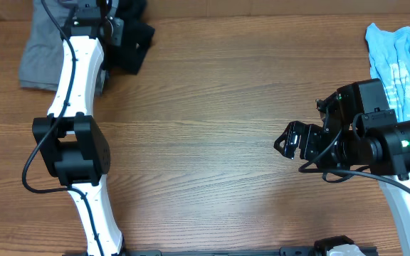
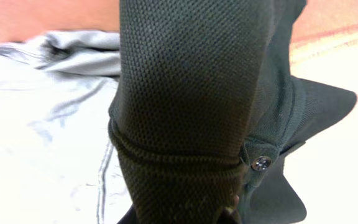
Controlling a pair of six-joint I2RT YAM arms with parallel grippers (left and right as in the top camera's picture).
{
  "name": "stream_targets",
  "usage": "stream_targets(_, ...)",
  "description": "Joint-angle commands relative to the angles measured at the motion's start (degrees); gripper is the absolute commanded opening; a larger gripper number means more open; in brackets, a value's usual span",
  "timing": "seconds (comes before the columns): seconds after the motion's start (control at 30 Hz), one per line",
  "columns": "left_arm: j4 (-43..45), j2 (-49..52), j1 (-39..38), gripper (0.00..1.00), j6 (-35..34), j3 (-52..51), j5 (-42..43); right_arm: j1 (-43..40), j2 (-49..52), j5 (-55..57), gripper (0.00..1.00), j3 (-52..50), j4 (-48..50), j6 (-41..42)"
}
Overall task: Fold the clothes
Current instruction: 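Carry the bundle with the left gripper onto the grey shirt at top left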
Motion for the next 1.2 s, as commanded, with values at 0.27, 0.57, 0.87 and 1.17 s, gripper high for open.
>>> stream_targets(0.27, 1.99, 0.09, 5.92, 0.04, -7.41, 3.41, -0.33, 0.26, 0.28, 1.07, 1.0, 0.76, 0.07, 0.35)
stream_targets(0.57, 4.9, 0.09, 9.68, 0.04, -7.23, 3.41, 2.25, 0.26, 1.01, 1.07, 1.0, 0.76, 0.07, 0.39)
stream_targets(0.87, 4.33, 0.17, 10.88, 0.04, -7.1, 3.41, 3.96, 0.26, 3.65, 1.14, 1.0, 0.76, 0.07, 0.33)
stream_targets(1.17, -0.15, -1.29, 10.67, 0.04, -11.91, 3.98, 3.93, 0.26, 3.78, 4.09, 1.0, 0.76, 0.04, 0.31)
